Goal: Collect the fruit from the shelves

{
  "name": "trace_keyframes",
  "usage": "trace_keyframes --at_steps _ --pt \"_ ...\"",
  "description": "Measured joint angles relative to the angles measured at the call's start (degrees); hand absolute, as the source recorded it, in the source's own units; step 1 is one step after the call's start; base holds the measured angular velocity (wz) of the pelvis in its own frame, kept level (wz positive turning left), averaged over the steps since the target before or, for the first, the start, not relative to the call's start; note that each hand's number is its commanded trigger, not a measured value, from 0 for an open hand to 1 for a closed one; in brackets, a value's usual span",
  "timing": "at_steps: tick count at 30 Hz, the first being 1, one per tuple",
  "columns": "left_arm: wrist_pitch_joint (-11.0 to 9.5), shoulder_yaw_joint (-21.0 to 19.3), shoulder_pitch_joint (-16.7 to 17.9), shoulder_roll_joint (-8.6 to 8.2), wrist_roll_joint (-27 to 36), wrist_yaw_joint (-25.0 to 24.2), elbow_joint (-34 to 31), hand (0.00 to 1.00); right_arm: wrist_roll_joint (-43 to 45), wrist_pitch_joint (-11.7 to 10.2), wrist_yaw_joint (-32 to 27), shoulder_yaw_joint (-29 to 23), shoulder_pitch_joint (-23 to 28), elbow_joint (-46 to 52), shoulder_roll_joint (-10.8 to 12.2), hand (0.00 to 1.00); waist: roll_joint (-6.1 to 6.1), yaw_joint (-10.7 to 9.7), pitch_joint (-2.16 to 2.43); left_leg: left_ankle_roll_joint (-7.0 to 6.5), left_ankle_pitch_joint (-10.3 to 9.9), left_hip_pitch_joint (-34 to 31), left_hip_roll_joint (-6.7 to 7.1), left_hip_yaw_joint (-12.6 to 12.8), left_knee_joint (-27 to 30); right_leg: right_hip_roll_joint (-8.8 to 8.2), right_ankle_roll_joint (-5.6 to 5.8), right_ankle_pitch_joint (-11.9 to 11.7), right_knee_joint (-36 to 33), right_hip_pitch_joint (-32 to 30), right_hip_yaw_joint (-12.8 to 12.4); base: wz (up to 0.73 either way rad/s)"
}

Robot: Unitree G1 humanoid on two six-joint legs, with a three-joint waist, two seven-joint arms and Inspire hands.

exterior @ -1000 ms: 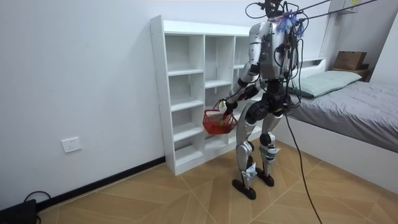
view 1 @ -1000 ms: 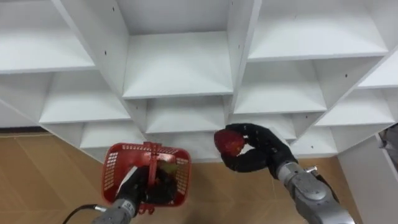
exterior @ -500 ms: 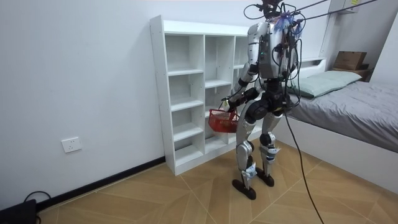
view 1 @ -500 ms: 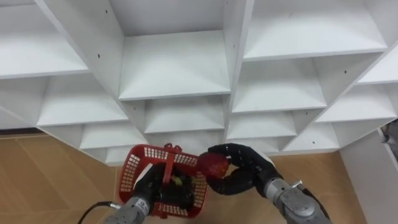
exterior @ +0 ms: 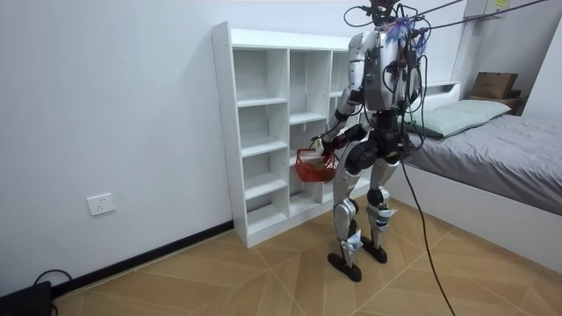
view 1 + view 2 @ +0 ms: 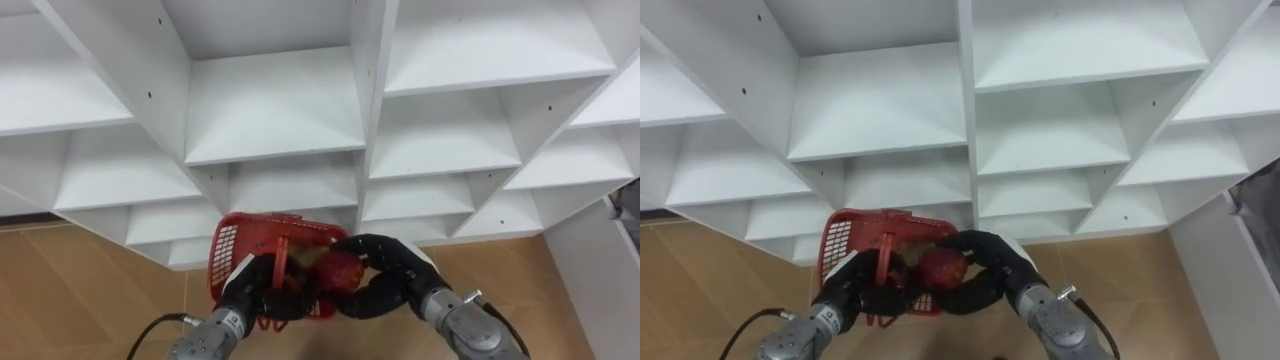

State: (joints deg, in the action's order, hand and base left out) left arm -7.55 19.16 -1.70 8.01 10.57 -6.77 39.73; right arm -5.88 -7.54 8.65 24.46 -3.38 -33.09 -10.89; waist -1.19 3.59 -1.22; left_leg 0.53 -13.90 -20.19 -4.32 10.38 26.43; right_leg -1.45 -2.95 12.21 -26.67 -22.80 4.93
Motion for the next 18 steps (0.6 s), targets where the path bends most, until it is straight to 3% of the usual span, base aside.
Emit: trace_keyframes --at_steps 14,18 --pt "0.00 0.88 0.02 -0.18 0.77 0.00 -0.01 1.00 1.21 0.00 0.00 0.09 0.09 -0.06 0.12 1.00 -0.19 -0.21 -0.08 -0.01 0.00 0.16 0.03 -0.01 -0.06 -0.01 0.00 -0.03 -0.11 -0.02 -0.03 0.00" --pt "0.01 1.27 0.11 -0.20 1.08 0.03 0.02 1.00 1.74 -1.42 0.00 0.00 0.05 -1.98 0.35 1.00 -0.13 -0.22 -0.11 -0.01 0.01 0.16 0.04 -0.02 -0.14 -0.01 0.00 -0.03 -0.02 -0.03 -0.03 0.00"
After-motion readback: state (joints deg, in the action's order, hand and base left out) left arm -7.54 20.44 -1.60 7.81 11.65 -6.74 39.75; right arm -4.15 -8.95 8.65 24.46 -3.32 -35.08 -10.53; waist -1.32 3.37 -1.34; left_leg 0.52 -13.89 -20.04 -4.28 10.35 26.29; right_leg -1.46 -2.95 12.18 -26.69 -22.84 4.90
